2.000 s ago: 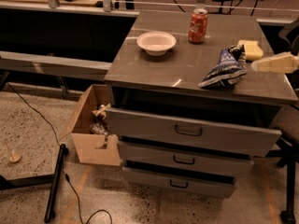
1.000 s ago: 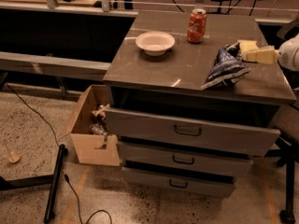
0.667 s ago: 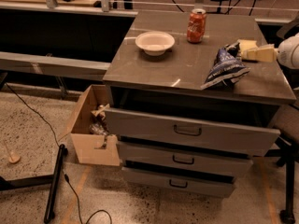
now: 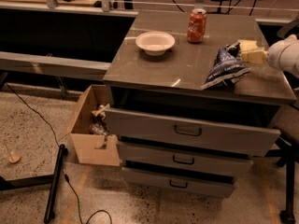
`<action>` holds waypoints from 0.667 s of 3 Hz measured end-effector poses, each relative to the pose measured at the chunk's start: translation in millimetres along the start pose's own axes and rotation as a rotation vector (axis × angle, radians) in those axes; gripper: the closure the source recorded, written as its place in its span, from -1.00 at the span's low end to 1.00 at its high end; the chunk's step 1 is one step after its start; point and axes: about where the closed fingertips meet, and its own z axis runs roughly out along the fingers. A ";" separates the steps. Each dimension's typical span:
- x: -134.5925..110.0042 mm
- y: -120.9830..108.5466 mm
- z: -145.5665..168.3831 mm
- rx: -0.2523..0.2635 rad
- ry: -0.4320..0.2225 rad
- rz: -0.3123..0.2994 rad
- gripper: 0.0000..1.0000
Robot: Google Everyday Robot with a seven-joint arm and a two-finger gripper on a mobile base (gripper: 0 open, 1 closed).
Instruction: Place sponge into paper bowl
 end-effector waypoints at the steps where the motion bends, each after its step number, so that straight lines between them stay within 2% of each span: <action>1: 7.2 13.5 7.9 -0.015 0.021 0.065 -1.00; 2: 11.1 24.7 16.2 -0.023 0.030 0.156 -1.00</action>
Offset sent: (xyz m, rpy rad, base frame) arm 0.0157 0.0293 -0.0298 0.2812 0.0514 -0.0689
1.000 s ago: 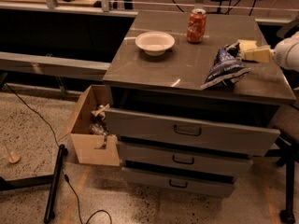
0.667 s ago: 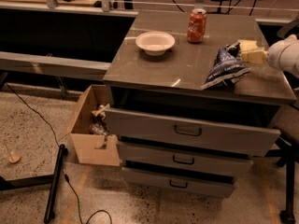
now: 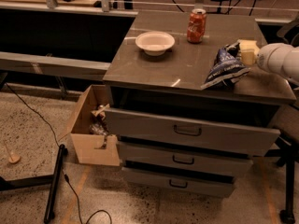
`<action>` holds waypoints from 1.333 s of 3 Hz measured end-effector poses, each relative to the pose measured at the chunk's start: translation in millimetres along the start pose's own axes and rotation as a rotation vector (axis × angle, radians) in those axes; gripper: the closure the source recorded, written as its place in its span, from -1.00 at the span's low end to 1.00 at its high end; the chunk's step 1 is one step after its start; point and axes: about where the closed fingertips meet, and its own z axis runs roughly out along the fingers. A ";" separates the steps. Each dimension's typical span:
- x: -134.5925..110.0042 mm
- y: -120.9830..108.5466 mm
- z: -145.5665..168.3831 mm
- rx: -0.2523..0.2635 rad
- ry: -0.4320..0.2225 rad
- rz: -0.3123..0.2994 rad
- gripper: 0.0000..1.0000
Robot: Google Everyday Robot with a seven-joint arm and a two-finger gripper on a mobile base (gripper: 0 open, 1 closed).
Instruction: Place sponge into paper bowl
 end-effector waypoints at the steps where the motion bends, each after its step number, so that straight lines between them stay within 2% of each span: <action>1: -1.0 1.6 8.6 0.011 -0.011 0.098 -1.00; 2: -2.5 1.3 16.5 0.023 -0.024 0.161 -1.00; 3: 1.3 7.4 21.4 0.008 -0.012 0.161 -1.00; 4: 7.9 11.3 25.9 -0.009 0.002 0.145 -0.86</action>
Offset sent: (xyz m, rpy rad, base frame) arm 0.0238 -0.0019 -0.0019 0.2160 -0.0385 -0.1115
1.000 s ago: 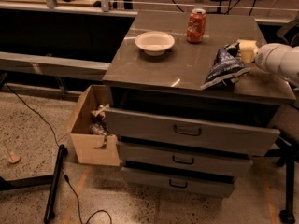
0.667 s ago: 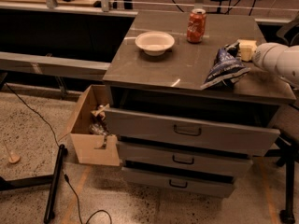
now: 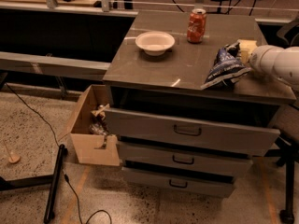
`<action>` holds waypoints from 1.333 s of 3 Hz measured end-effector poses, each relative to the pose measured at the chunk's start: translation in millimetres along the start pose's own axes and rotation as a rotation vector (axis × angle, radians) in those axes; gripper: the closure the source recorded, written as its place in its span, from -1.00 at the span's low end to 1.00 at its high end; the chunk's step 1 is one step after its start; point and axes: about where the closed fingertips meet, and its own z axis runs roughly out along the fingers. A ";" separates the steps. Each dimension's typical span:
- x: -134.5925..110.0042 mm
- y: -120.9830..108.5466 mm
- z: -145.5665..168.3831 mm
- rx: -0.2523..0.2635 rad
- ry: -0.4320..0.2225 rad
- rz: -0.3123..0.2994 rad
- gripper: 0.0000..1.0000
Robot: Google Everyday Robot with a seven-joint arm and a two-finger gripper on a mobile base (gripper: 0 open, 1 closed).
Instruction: Place sponge into paper bowl
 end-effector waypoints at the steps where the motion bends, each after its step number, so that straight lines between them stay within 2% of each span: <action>1: 1.1 -0.8 2.8 -0.009 -0.004 -0.002 -0.54; 3: -6.6 -0.2 1.0 -0.010 -0.024 -0.023 0.40; 4: -30.5 1.9 -12.1 -0.055 -0.056 -0.049 0.87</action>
Offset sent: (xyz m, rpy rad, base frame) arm -0.0009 -0.0053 0.0000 -0.0105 -0.0141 0.0101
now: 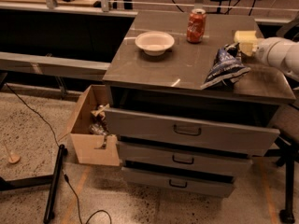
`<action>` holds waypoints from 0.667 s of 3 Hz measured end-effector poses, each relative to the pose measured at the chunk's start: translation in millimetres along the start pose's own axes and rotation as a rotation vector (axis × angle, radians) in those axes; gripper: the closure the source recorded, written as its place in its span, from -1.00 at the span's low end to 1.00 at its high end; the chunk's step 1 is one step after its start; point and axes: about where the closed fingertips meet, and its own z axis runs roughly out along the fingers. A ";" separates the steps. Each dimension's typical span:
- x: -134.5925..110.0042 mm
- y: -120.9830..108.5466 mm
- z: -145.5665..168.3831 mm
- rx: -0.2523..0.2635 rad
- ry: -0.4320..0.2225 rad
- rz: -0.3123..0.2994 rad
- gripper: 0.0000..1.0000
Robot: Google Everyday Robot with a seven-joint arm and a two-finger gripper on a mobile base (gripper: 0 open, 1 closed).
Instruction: Place sponge into paper bowl
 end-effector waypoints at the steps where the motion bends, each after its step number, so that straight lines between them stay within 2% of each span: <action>1: -50.9 15.9 -22.2 -0.085 -0.033 -0.059 1.00; 2: -87.9 37.8 -47.6 -0.184 -0.009 -0.095 1.00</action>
Offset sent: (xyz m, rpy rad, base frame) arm -0.0889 0.0901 0.1071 -0.0457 0.2204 0.5002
